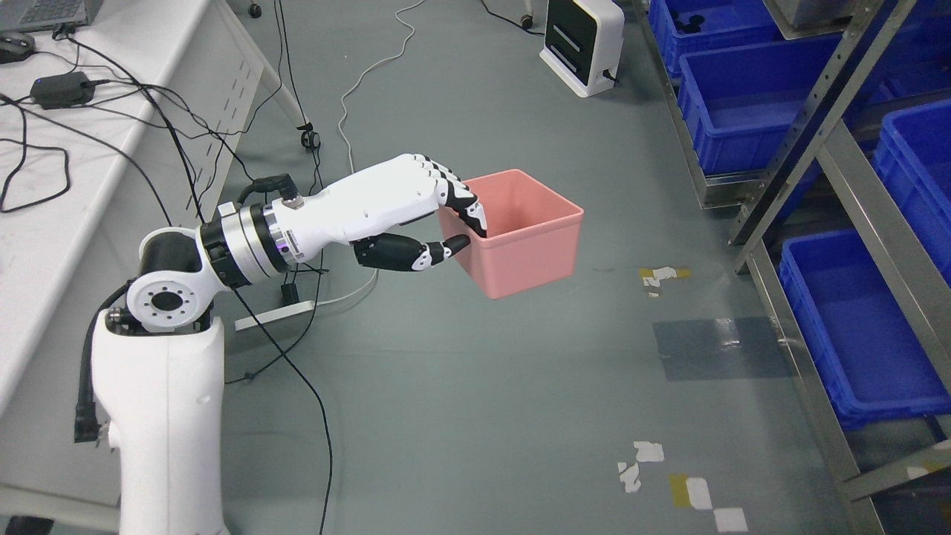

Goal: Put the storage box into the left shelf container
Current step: 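Hold the pink box aloft with the left hand while the robot turns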

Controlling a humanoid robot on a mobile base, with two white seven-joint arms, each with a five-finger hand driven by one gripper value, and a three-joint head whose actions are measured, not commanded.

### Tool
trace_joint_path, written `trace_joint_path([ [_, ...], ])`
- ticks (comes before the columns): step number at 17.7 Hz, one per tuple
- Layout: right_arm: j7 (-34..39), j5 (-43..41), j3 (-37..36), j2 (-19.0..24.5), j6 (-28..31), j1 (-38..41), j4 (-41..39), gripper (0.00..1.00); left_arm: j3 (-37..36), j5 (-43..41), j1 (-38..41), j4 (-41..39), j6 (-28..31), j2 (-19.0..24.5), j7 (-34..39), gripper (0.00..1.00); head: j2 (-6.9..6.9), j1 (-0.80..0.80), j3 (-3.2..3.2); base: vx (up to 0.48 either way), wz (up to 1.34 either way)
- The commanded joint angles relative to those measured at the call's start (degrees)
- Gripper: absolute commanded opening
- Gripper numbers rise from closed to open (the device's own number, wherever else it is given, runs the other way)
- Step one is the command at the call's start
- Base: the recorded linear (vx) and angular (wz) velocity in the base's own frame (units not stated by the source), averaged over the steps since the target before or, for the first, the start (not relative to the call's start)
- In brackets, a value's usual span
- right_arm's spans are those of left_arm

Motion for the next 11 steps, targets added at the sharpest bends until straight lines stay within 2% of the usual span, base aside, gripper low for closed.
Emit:
trace_joint_path([
  [1,0.0,-0.2,0.0,-1.0,0.0,0.4,-1.0,1.00,-1.2,0.0,0.5,0.0,0.0,0.1,0.0,0.01,0.00,0.00,0.00,0.415,-0.06],
  [11,0.0,-0.2,0.0,-1.0,0.0,0.4,-1.0,1.00,-3.8,0.0,2.6,0.0,-0.1,-0.5,0.1,0.02,0.00,0.00,0.00,0.413,-0.07],
])
